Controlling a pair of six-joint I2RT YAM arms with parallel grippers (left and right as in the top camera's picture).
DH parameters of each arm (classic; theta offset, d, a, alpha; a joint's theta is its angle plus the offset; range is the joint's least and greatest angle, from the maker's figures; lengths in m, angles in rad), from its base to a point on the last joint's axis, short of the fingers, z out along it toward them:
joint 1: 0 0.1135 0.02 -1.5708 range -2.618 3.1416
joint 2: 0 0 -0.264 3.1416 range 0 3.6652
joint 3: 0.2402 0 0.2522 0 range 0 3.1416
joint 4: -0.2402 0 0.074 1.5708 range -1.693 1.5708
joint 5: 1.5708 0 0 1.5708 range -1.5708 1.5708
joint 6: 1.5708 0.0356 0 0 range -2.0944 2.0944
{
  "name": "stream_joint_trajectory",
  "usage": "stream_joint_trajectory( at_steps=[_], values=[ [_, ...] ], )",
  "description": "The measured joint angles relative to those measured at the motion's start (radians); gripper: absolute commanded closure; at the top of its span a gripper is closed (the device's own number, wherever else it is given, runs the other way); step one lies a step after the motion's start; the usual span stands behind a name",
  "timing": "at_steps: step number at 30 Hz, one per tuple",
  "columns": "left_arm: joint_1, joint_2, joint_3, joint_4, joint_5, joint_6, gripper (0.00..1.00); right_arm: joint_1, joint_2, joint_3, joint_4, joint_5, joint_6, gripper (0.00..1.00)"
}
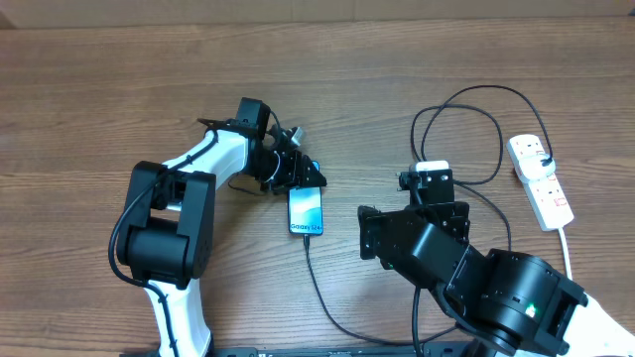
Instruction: Plug charger to phone and switch on socket
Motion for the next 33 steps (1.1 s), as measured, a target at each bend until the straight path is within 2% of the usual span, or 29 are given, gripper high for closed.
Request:
stream_joint_trajectory(
  at_steps=[5, 10, 15, 24, 33],
  values=[
    [0.000, 0.000, 0.001, -0.054, -0.005, 0.082, 0.57, 0.000, 0.000, 0.000, 0.000, 0.000, 0.000, 0.00],
    [0.000, 0.000, 0.001, -0.053, -0.007, 0.114, 0.52, 0.000, 0.000, 0.000, 0.000, 0.000, 0.001, 0.00],
    [-0.005, -0.005, 0.002, -0.029, -0.002, 0.106, 0.44, 0.000, 0.000, 0.000, 0.001, 0.000, 0.000, 0.00],
    [-0.006, -0.006, 0.002, -0.017, 0.011, 0.113, 0.41, 0.000, 0.000, 0.000, 0.016, 0.000, 0.000, 0.00],
    [-0.018, -0.024, 0.017, -0.044, -0.090, 0.006, 0.38, 0.000, 0.000, 0.000, 0.015, 0.000, 0.000, 0.00]
  ],
)
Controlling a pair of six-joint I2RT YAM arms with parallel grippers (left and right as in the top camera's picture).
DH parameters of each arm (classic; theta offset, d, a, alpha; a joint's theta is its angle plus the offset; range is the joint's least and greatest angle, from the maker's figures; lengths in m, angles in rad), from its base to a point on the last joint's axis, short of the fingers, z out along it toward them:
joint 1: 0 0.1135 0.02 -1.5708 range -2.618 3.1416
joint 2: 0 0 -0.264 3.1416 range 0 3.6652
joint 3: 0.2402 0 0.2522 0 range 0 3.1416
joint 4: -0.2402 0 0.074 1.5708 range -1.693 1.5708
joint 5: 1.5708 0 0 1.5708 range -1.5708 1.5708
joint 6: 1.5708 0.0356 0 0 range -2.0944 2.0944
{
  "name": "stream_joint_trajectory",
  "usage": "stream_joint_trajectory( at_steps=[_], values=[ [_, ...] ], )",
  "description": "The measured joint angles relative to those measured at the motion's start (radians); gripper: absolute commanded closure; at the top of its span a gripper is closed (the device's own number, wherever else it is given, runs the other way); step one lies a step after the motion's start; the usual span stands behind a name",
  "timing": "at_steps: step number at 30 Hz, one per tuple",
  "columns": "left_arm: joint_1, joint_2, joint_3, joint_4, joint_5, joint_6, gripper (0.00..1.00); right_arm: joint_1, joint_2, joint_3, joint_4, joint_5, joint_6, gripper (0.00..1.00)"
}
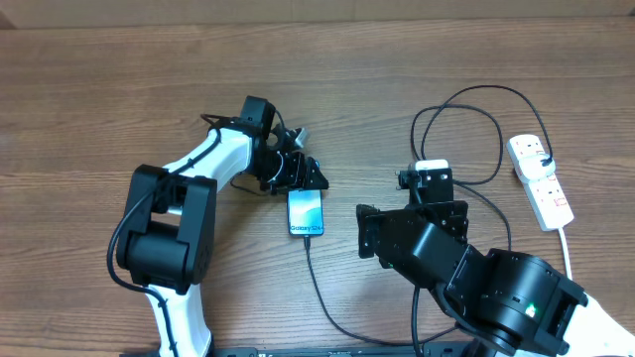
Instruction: Plug charger to phone and switch on socket
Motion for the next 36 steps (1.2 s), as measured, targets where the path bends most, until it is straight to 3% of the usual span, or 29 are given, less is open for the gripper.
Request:
stream_joint_trajectory(
  at_steps=[9, 14, 30, 36],
  values=[
    [0.000, -0.012, 0.006, -0.006, -0.054, -0.126, 0.36, 0.000, 0.000, 0.000, 0.006, 0.000, 0.002, 0.00],
    [0.000, -0.014, 0.008, -0.006, -0.057, -0.136, 0.30, 0.000, 0.000, 0.000, 0.007, 0.000, 0.002, 0.00],
    [0.002, -0.012, 0.003, -0.014, 0.055, 0.170, 0.10, 0.000, 0.000, 0.000, 0.007, 0.000, 0.002, 0.00],
    [0.002, -0.011, 0.002, -0.008, 0.069, 0.211, 0.10, 0.000, 0.000, 0.000, 0.006, 0.000, 0.002, 0.00]
  ],
)
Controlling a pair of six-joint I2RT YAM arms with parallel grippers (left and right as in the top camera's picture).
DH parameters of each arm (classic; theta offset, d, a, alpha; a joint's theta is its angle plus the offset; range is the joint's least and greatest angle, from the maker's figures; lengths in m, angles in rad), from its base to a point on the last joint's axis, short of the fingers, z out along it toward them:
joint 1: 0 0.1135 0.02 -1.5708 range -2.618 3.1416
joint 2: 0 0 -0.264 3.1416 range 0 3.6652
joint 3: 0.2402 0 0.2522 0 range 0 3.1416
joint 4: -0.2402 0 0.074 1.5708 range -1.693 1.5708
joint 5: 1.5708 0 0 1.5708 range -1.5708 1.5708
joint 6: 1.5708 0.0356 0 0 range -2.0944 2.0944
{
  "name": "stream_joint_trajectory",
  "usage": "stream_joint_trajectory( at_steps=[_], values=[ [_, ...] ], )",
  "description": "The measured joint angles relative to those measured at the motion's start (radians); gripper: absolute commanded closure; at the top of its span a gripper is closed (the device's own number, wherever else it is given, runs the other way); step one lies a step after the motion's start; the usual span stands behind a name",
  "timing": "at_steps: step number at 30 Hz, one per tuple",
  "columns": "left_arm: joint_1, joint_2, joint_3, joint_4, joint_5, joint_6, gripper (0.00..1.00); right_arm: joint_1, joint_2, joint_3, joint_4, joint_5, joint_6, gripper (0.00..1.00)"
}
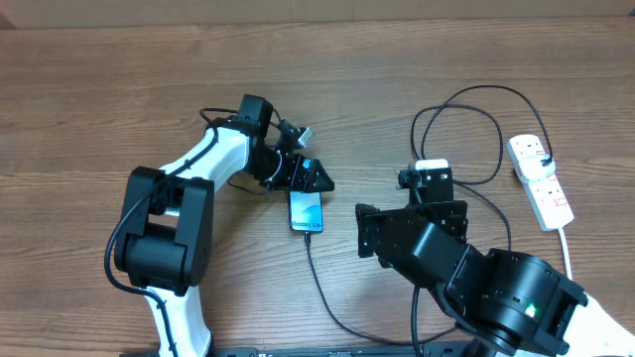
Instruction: Plug charger to phone and switch on socket
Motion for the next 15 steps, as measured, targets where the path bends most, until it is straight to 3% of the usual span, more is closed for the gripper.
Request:
stream_joint_trajectory(
  at_steps=[5, 7, 15],
  values=[
    [-0.001, 0.000, 0.000, 0.009, -0.016, -0.053, 0.09, 0.000, 0.000, 0.000, 0.000, 0.000, 0.001, 0.00],
    [-0.001, 0.000, 0.004, 0.009, -0.024, -0.086, 0.00, 0.000, 0.000, 0.000, 0.001, 0.000, 0.000, 0.00],
    [-0.008, -0.015, 0.015, -0.001, -0.092, -0.246, 0.00, 0.000, 0.000, 0.000, 0.001, 0.000, 0.000, 0.00]
  ],
)
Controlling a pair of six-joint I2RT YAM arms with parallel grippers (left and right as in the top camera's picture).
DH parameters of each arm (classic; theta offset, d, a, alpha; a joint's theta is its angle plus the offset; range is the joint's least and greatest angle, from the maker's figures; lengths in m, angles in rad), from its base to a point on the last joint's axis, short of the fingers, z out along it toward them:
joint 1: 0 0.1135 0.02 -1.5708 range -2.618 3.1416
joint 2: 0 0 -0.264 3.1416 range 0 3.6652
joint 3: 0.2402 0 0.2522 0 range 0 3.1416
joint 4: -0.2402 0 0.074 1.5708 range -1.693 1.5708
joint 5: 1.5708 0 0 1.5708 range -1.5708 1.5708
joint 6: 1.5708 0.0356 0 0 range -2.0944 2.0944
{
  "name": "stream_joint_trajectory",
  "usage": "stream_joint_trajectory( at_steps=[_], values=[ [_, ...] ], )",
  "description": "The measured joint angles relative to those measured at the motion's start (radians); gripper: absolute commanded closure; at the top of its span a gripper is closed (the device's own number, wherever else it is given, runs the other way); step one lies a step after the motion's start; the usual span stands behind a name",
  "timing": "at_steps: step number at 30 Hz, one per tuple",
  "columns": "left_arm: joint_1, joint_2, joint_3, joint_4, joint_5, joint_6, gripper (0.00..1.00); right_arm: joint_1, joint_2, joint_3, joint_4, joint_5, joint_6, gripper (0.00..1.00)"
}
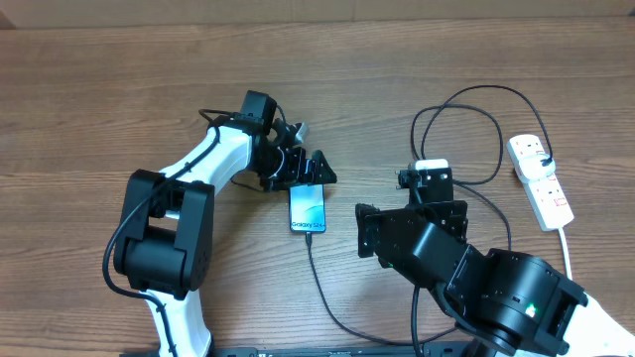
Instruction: Plug charger to phone and switch on socket
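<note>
In the overhead view the phone [308, 209] lies face up at the table's middle, its screen lit. The black charger cable [316, 276] meets its near end and looks plugged in. My left gripper [310, 169] is just beyond the phone's far end, fingers spread and apart from it. A white power strip [542, 183] lies at the right with the charger plug [537, 155] in it and a red switch [559, 205]. My right gripper [429, 175] rests between phone and strip; its fingers are hidden under the wrist.
The cable makes wide loops [466, 104] behind the right gripper before reaching the strip. The strip's own white lead [570, 248] runs toward the near right edge. The right arm's bulky body [476, 278] fills the near right.
My left gripper has drawn back a little from the phone's far end, so more of the phone shows. The phone lies straighter. The right arm has not moved.
My left gripper first sat over the phone's far end, seemingly holding it, with the cable at the near end. Then its fingers stood spread around that end. The phone shifted slightly, and now the gripper is off it. The right arm stayed still throughout.
</note>
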Motion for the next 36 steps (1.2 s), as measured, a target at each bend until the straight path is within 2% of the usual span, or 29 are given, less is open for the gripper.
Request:
stream_joint_trajectory(
  at_steps=[5, 11, 14, 20, 25, 32, 36],
  values=[
    [0.000, 0.000, 0.004, 0.001, -0.017, -0.073, 0.00, 0.000, 0.000, 0.000, 0.000, 0.000, 0.000, 0.00],
    [0.000, -0.002, 0.007, -0.010, -0.032, -0.106, 0.00, 0.000, 0.000, 0.000, 0.000, 0.000, 0.000, 0.00],
    [0.000, -0.002, 0.008, -0.018, -0.031, -0.069, 0.00, 0.000, 0.000, 0.000, 0.000, 0.000, 0.000, 0.00],
    [0.000, -0.002, 0.008, -0.038, -0.025, 0.080, 0.00, 0.000, 0.000, 0.000, 0.000, 0.000, 0.000, 0.00],
    [-0.001, -0.007, 0.008, -0.036, -0.064, 0.104, 0.00, 0.000, 0.000, 0.000, 0.000, 0.000, 0.000, 0.00],
    [-0.001, -0.023, 0.012, -0.025, -0.195, 0.023, 0.00, 0.000, 0.000, 0.000, -0.001, 0.000, 0.001, 0.00],
    [-0.001, -0.023, 0.014, -0.018, -0.221, -0.025, 0.00, 0.000, 0.000, 0.000, -0.001, 0.000, 0.000, 0.00]
  ],
)
